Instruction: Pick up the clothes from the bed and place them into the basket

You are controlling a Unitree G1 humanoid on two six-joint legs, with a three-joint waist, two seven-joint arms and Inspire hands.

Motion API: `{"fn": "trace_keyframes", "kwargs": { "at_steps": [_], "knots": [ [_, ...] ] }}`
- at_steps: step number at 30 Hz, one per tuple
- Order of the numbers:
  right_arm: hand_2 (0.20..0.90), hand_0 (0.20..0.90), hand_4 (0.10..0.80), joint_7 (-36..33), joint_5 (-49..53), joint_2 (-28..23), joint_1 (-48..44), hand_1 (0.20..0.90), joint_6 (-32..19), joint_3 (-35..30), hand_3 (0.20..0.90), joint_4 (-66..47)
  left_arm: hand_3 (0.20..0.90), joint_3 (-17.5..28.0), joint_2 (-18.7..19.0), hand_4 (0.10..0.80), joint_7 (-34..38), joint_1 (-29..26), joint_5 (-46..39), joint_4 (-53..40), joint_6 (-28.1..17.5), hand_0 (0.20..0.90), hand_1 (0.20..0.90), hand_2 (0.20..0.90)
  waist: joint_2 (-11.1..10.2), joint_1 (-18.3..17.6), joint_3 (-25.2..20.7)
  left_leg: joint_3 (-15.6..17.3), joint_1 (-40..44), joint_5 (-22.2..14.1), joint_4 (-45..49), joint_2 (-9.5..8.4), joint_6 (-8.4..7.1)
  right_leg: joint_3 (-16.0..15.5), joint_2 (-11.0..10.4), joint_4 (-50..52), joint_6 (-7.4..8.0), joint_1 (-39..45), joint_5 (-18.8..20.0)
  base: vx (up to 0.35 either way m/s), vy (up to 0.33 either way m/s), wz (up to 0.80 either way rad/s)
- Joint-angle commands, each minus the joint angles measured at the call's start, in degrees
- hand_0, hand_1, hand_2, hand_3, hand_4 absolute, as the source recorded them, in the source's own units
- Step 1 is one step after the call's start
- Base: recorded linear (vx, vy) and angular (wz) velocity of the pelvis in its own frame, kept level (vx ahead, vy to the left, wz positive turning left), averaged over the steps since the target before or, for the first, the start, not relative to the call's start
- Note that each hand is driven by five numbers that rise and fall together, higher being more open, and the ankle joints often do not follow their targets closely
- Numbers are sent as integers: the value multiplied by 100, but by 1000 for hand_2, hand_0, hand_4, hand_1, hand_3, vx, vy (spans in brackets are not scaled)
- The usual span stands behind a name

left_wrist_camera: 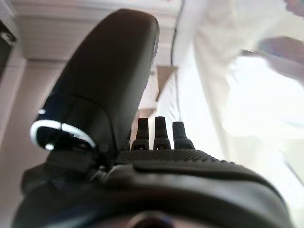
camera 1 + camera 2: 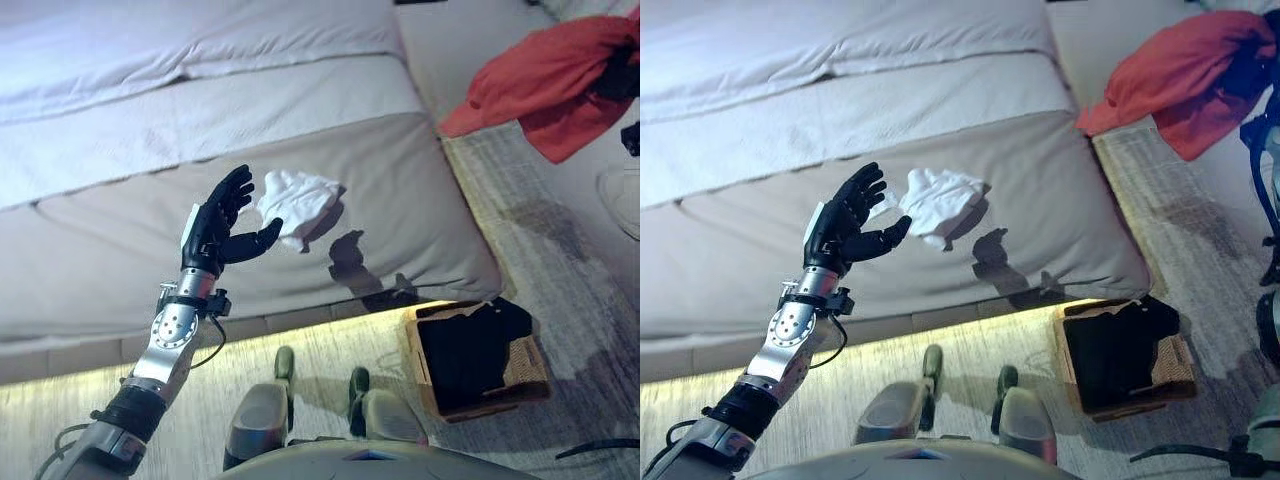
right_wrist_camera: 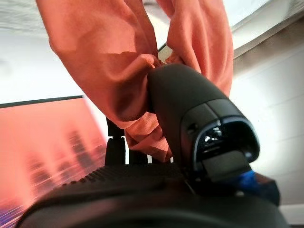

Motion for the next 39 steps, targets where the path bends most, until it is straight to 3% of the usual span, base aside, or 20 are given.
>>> {"fn": "trace_keyframes", "kwargs": {
  "at_steps": [1,10,18,30,39],
  "knots": [
    [300,300,100,-246,-242,-547,414,300,-376,-265,200,-460,900,84,-154,800,-151,-225,-115,45,-719,900,900,900,40,-251,-841,166,102,-741,32,153,-45,275,360,-22,-184,-380,322,-71,44,-23],
    [300,300,100,-122,-288,29,2489,300,-397,-1582,200,-1296,900,250,-463,800,-233,-495,-69,392,-567,900,900,900,13,-852,-928,638,316,-840,-173,217,18,911,556,-260,-112,-469,510,-49,40,-33],
    [300,300,100,102,-179,718,3237,300,-338,-1796,200,-1002,900,188,-651,800,-193,-648,129,551,-524,900,900,900,53,-1151,-956,1009,388,-958,-57,264,19,1183,645,-276,-98,-505,567,-6,31,-32],
    [300,300,100,-4,57,1474,3080,300,-517,-1543,200,778,900,-66,-582,800,-256,-787,162,648,-348,900,900,900,232,-1038,-941,1125,407,-996,-32,260,37,1158,642,-336,-59,-555,647,-13,-46,-6],
    [300,300,100,-242,44,1597,2842,300,-529,-1427,200,1025,900,-143,-528,800,-293,-838,137,682,-390,900,900,900,389,-958,-895,1052,378,-943,-107,233,18,1038,609,-411,-58,-562,676,-23,-44,9]
  ]
}}
